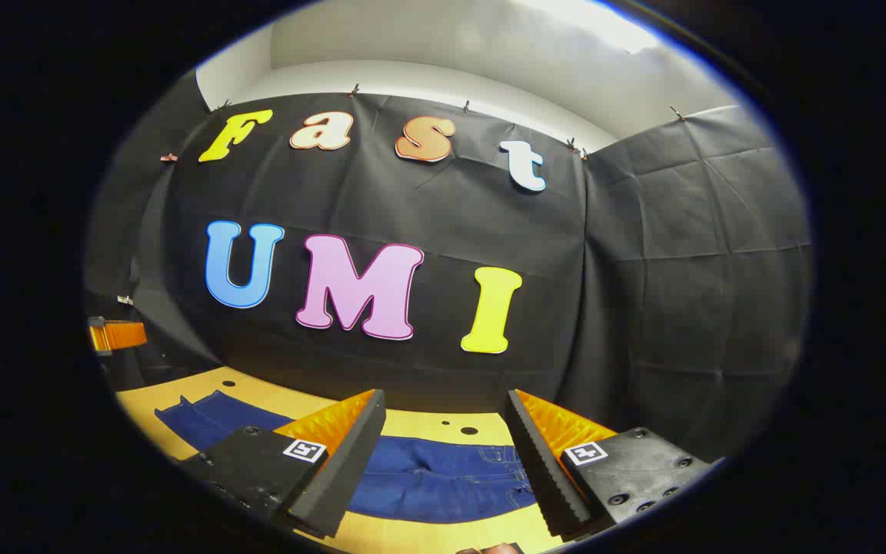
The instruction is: Grasp the waist and the cuffs of the jeans and fold them to make the two legs overlap; first hold the waist and fold one-third of the jeans toward the cuffs, then hold the cuffs and fold the remaining one-third in the same direction to finish folding.
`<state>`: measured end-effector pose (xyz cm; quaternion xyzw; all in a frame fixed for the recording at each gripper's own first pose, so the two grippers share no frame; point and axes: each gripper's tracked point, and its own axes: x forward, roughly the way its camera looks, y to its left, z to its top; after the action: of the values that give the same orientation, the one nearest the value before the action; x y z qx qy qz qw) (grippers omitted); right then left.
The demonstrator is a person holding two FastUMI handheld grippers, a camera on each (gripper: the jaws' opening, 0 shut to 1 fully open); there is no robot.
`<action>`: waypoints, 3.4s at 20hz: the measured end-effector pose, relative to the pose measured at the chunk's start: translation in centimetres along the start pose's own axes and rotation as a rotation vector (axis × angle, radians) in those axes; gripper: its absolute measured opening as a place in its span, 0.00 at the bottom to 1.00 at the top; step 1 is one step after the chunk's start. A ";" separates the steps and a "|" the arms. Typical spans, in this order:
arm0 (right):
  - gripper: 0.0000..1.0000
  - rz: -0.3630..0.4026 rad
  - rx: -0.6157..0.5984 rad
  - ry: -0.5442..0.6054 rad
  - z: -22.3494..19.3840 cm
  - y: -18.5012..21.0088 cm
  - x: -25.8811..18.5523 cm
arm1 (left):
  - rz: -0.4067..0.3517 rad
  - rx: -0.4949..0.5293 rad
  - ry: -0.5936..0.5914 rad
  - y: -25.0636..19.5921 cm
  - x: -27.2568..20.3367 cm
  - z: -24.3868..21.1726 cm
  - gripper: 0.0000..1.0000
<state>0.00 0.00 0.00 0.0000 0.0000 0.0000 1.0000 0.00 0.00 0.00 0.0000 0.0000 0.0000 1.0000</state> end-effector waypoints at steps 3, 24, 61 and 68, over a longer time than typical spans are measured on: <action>0.94 0.011 0.011 -0.010 0.6 0.6 0.6 | 0.000 0.058 -0.033 -0.2 0.2 1.3 0.96; 0.96 0.340 -0.076 0.117 -1.2 5.7 0.5 | -0.088 0.133 0.174 5.6 -3.1 -2.4 0.96; 0.84 0.807 -0.601 1.587 -42.7 -6.9 4.6 | -0.732 0.726 1.304 22.4 2.8 -32.6 0.89; 0.07 0.606 -0.366 1.567 -42.0 -6.3 7.9 | -0.668 0.816 1.312 22.7 3.6 -33.3 0.07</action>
<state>7.86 -6.30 -42.04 -0.1614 0.6906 0.2671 0.6525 3.55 22.67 -33.35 0.3616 0.5813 -0.2959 0.6661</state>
